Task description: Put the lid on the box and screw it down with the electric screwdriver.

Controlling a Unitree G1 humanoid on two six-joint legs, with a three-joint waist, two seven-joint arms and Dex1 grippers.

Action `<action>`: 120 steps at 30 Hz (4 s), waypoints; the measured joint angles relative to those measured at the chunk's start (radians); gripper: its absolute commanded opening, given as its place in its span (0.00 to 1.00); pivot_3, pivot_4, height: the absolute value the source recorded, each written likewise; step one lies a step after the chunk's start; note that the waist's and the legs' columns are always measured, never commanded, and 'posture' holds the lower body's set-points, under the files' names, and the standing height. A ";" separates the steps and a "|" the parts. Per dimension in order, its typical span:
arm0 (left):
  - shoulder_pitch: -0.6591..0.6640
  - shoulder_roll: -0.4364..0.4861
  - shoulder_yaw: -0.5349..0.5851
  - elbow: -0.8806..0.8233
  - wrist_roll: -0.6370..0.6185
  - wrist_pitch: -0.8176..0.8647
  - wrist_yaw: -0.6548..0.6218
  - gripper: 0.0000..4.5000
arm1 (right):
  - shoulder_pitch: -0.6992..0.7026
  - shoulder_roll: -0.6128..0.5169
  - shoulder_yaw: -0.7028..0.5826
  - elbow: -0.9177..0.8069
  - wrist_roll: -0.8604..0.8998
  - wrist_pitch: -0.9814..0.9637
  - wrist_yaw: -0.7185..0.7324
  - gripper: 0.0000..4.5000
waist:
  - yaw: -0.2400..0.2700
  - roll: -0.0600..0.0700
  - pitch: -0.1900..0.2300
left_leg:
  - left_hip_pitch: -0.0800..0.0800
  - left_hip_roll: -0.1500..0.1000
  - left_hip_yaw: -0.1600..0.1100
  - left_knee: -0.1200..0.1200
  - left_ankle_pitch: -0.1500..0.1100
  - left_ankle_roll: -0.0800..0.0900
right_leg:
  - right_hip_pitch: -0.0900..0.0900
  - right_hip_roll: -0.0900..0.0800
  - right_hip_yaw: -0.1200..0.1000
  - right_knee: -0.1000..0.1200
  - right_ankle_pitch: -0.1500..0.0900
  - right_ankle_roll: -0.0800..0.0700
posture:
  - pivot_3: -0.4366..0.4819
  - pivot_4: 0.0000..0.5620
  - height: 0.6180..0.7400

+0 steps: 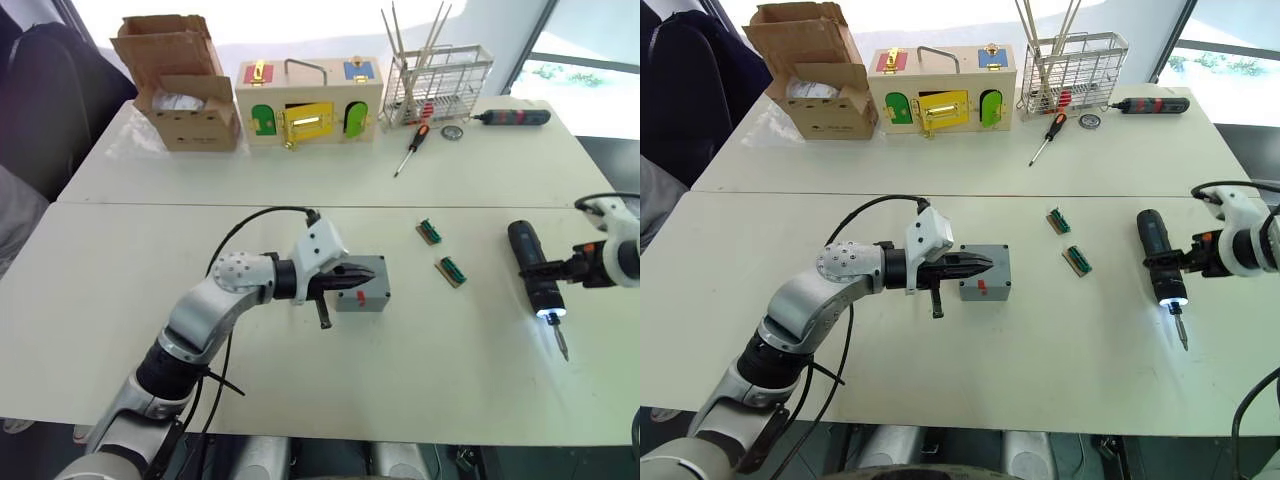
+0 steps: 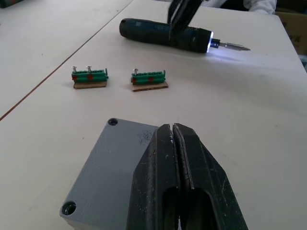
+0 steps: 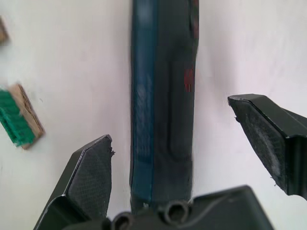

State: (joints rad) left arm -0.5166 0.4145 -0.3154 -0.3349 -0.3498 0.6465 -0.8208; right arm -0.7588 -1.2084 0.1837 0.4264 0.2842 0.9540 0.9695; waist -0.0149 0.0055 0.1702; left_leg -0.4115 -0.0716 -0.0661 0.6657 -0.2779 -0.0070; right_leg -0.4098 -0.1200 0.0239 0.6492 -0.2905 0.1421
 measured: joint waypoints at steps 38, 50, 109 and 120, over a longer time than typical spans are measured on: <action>-0.074 0.039 -0.099 0.333 0.185 -0.051 -0.043 0.00 | 0.511 0.409 -0.068 -0.871 0.243 -0.063 -0.098 0.99 | 0.025 -0.007 0.000 | 0.001 -0.001 -0.008 0.001 0.002 -0.003 | 0.005 0.001 -0.005 0.001 0.000 0.000 | 0.48 0.27 0.92; -0.071 0.055 -0.079 0.338 0.240 -0.095 -0.021 0.00 | 0.534 0.324 -0.078 -0.912 0.235 -0.082 -0.077 0.99 | 0.022 -0.007 0.000 | 0.001 -0.001 -0.008 0.001 0.002 -0.003 | 0.004 0.001 -0.005 0.001 0.000 0.000 | 0.48 0.27 0.92; -0.002 0.054 0.112 0.066 0.070 0.072 -0.021 0.00 | 0.449 0.766 -0.738 -0.850 0.607 0.132 -0.669 0.99 | 0.002 -0.006 -0.002 | 0.003 0.000 -0.012 -0.001 0.002 -0.003 | 0.005 0.003 -0.004 0.004 0.000 0.000 | 0.48 0.27 0.92; 0.073 0.188 0.001 -0.033 0.068 0.072 -0.130 0.00 | 0.606 0.292 -0.302 -0.896 0.355 -0.167 -0.149 0.99 | 0.004 -0.007 -0.002 | 0.003 0.000 -0.010 0.001 -0.001 0.003 | 0.008 0.002 -0.005 0.001 0.000 0.000 | 0.48 0.27 0.92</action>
State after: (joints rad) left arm -0.4432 0.6025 -0.3143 -0.3675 -0.2820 0.7187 -0.9507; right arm -0.1527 -0.9161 -0.1181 -0.4693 0.6388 0.7868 0.8202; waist -0.0110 -0.0013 0.1682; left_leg -0.4082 -0.0721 -0.0761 0.6667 -0.2789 -0.0044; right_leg -0.4020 -0.1180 0.0192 0.6506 -0.2904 0.1420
